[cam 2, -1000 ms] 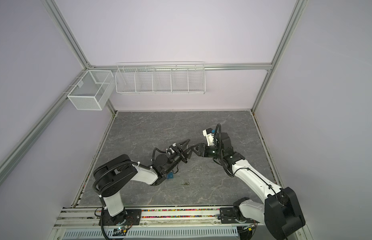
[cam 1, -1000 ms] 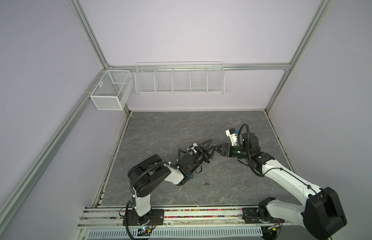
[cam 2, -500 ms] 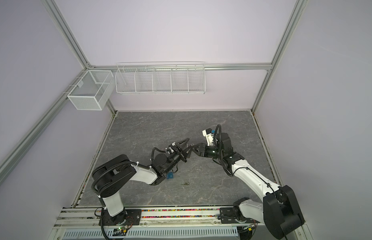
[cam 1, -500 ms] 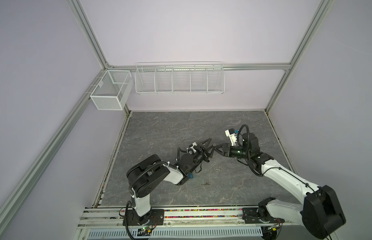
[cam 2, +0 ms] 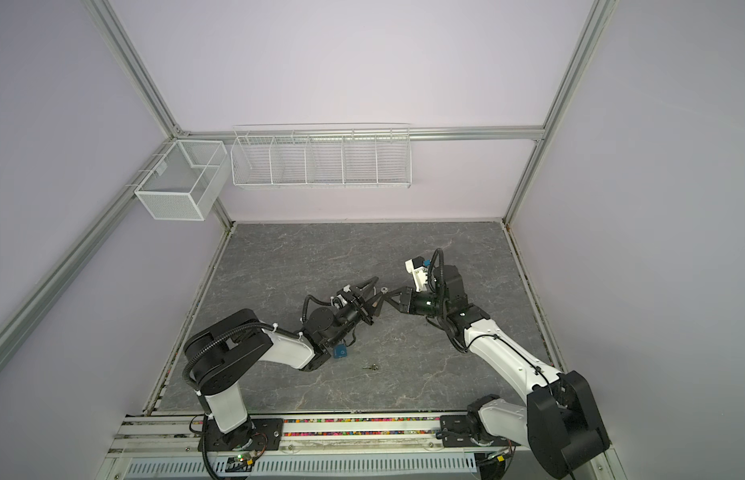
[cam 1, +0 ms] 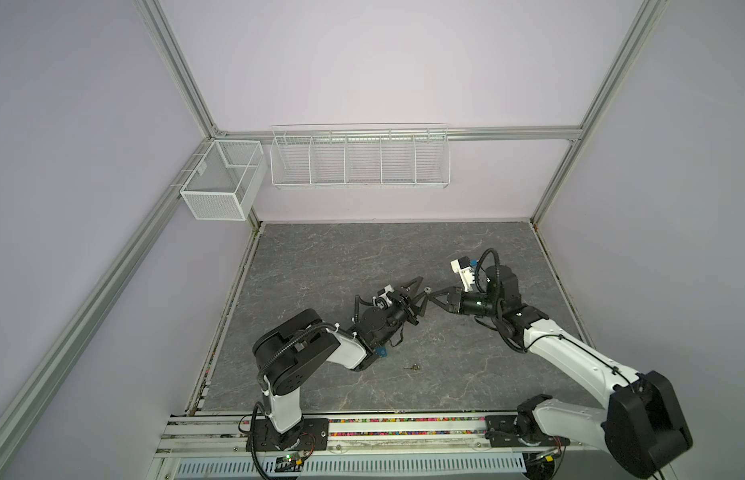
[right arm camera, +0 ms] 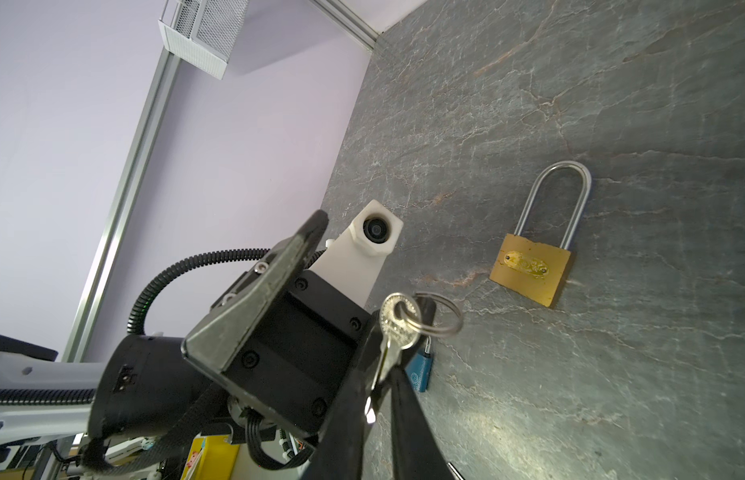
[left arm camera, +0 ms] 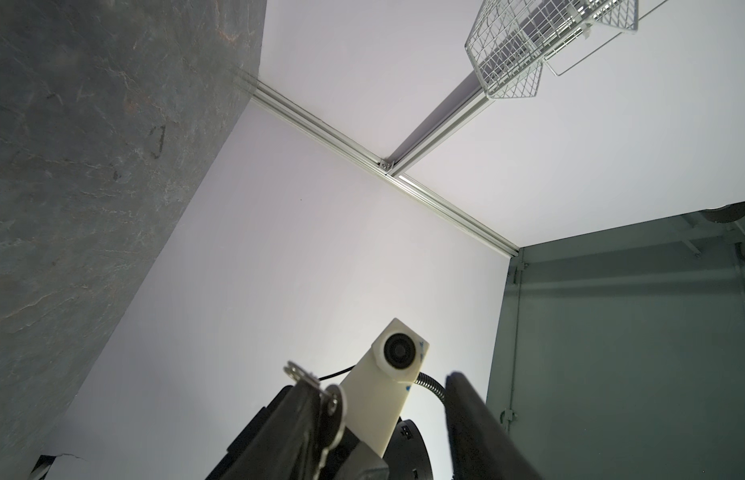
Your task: Unlock with the key
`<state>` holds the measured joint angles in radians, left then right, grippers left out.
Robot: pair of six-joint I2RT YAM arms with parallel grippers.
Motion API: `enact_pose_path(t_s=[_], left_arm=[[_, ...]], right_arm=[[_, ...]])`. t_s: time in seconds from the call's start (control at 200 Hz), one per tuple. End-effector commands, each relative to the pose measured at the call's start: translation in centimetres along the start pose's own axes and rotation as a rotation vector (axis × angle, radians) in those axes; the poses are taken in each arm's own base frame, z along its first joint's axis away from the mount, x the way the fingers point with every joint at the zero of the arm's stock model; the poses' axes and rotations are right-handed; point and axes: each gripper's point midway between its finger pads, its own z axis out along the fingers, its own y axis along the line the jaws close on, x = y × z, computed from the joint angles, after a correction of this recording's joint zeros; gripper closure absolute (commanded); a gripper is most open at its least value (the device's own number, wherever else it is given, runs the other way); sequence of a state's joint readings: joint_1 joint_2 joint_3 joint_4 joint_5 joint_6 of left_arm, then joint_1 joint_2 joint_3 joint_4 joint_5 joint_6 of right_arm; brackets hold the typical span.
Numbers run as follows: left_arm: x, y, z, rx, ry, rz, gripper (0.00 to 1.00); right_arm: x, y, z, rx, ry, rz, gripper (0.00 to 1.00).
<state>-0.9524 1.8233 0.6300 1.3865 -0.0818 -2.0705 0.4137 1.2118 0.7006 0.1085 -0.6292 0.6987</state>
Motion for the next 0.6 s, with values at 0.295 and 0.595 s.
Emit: enact_pose_path(t_s=[0.295,0.595], left_arm=[[0.48,-1.49,-0.23,0.039,0.021,-0.071,0.51],[0.63,-1.21,-0.15,0.029,0.033,-0.058,0.75]], right_arm=[[-0.17,0.2,-0.59,-0.003,-0.012,-0.012,0.93],[-0.64,0.66,-1.08,0.002,-0.024,-0.028,0.93]])
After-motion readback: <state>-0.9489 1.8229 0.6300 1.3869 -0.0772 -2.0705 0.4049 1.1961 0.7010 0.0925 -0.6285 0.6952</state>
